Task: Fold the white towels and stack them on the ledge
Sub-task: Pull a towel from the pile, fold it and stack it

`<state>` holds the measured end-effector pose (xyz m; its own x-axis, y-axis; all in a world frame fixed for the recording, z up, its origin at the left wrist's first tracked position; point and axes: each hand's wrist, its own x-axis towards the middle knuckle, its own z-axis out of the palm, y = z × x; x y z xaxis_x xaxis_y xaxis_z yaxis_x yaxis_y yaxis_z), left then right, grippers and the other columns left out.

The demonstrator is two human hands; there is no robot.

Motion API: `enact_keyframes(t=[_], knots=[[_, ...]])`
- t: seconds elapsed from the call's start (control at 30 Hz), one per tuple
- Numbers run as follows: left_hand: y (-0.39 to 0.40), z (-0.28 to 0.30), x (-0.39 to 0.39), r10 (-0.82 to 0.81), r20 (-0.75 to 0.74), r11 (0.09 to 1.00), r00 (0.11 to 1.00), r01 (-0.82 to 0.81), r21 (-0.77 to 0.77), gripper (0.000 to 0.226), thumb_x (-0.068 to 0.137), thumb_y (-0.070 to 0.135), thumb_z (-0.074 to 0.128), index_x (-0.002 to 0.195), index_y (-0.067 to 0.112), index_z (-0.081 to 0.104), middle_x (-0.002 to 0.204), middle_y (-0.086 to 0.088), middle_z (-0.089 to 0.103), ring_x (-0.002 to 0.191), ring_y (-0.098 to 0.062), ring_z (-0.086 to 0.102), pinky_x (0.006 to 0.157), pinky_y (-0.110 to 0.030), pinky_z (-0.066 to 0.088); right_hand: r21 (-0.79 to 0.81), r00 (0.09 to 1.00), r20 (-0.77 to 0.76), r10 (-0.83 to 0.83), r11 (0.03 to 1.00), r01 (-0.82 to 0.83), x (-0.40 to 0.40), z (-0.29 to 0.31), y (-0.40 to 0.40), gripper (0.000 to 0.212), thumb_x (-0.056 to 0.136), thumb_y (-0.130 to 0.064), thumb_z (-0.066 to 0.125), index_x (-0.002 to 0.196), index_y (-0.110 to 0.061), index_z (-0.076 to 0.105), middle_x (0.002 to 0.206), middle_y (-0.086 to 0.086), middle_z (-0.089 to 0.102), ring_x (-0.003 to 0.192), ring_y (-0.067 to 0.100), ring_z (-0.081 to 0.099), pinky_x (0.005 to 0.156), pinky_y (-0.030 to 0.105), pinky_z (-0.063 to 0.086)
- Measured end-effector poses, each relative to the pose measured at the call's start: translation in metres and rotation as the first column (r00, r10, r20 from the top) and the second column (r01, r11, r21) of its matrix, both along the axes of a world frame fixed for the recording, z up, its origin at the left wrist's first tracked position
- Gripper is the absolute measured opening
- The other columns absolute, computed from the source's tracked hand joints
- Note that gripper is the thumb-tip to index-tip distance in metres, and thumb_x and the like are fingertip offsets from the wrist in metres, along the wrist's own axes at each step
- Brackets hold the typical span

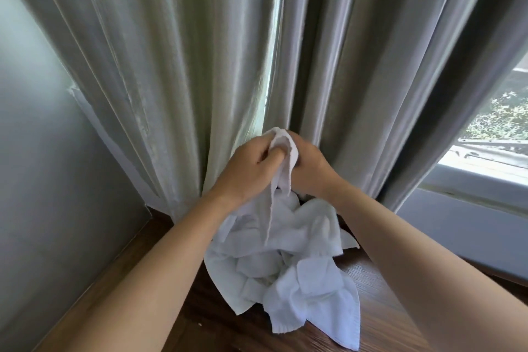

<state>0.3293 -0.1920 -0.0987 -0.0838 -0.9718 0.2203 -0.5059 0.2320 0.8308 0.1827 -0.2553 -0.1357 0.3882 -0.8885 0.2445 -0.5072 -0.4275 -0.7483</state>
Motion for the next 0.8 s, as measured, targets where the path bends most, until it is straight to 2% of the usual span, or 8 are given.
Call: enact_keyframes(t=[0.07,0.13,0.23,0.33,0.4,0.53,0.67,0.8], knots=[[0.005,-0.018,0.001,0.029,-0.174,0.998,0.984,-0.038,-0.050,0.021,0.107,0.032,0.049,0.095,0.026,0.064,0.085,0.010,0.066,0.081,-0.004,0.063,0.072,-0.014,0.047,0.040,0.998,-0.059,-0.015,0.999,0.018,-0.003,0.002,-0.005,0.029,0.083,-0.039,0.066,0.112,-0.038,0.062,0.100,-0.020,0.066,0.093,-0.002,0.063,0.078,0.018,0.048],[0.002,-0.054,0.008,0.163,-0.429,0.984,0.889,-0.177,0.007,0.016,0.105,0.029,0.048,0.112,0.024,0.062,0.108,0.011,0.069,0.100,-0.011,0.068,0.089,-0.029,0.056,0.069,0.985,-0.173,-0.012,0.997,0.024,-0.007,-0.001,-0.007,0.033,0.077,-0.049,0.058,0.109,-0.043,0.060,0.103,-0.024,0.063,0.093,-0.002,0.062,0.083,0.023,0.051],[-0.008,-0.111,0.022,0.352,-0.289,0.929,0.890,-0.295,0.222,0.047,0.099,0.028,0.060,0.144,0.033,0.045,0.144,0.015,0.052,0.122,-0.008,0.057,0.104,-0.041,0.052,0.196,0.997,-0.053,-0.050,0.979,0.059,-0.024,-0.013,0.000,0.041,0.090,-0.003,0.064,0.112,-0.037,0.056,0.103,-0.010,0.061,0.091,0.009,0.060,0.085,0.030,0.055],[-0.017,-0.152,0.027,0.227,0.092,0.946,0.970,-0.242,0.215,0.027,0.096,0.030,0.065,0.119,0.016,0.067,0.111,0.000,0.072,0.095,-0.011,0.066,0.088,-0.037,0.055,0.226,0.995,-0.055,-0.078,0.970,0.089,-0.037,-0.030,0.013,0.027,0.090,-0.006,0.063,0.085,-0.031,0.055,0.083,-0.010,0.057,0.076,0.006,0.054,0.071,0.028,0.049],[-0.020,-0.157,0.024,0.253,0.174,0.952,0.952,-0.277,0.131,0.017,0.100,0.026,0.060,0.097,0.012,0.069,0.085,-0.003,0.072,0.077,-0.016,0.063,0.072,-0.032,0.048,0.232,0.990,-0.031,-0.140,0.962,0.143,-0.040,-0.035,0.020,0.014,0.087,-0.019,0.059,0.080,-0.030,0.055,0.078,-0.012,0.057,0.071,0.004,0.054,0.070,0.023,0.046],[-0.030,-0.121,0.024,0.317,0.093,0.948,0.944,-0.313,-0.063,0.011,0.102,0.020,0.054,0.096,0.019,0.064,0.075,0.010,0.062,0.068,-0.003,0.057,0.060,-0.024,0.040,0.209,0.963,-0.010,-0.270,0.941,0.266,-0.054,-0.041,0.027,0.014,0.087,-0.011,0.061,0.085,-0.025,0.059,0.079,-0.009,0.062,0.072,0.003,0.055,0.071,0.025,0.046],[-0.046,-0.044,0.016,0.315,-0.002,0.921,0.949,-0.306,-0.240,0.009,0.099,0.019,0.050,0.095,0.018,0.058,0.078,0.004,0.061,0.074,-0.019,0.060,0.065,-0.037,0.048,0.310,0.936,-0.107,-0.334,0.884,0.351,-0.060,-0.064,0.027,0.043,0.067,-0.009,0.060,0.110,-0.014,0.066,0.093,0.012,0.073,0.079,0.017,0.061,0.075,0.040,0.058],[-0.050,0.036,0.000,0.269,-0.081,0.871,0.960,-0.278,-0.405,0.010,0.095,0.015,0.044,0.092,0.016,0.054,0.071,0.005,0.055,0.069,-0.021,0.055,0.061,-0.035,0.043,0.430,0.897,-0.194,-0.397,0.787,0.442,-0.059,-0.078,0.027,0.022,0.078,0.006,0.051,0.066,-0.012,0.048,0.063,0.004,0.053,0.056,0.011,0.045,0.048,0.021,0.038]])
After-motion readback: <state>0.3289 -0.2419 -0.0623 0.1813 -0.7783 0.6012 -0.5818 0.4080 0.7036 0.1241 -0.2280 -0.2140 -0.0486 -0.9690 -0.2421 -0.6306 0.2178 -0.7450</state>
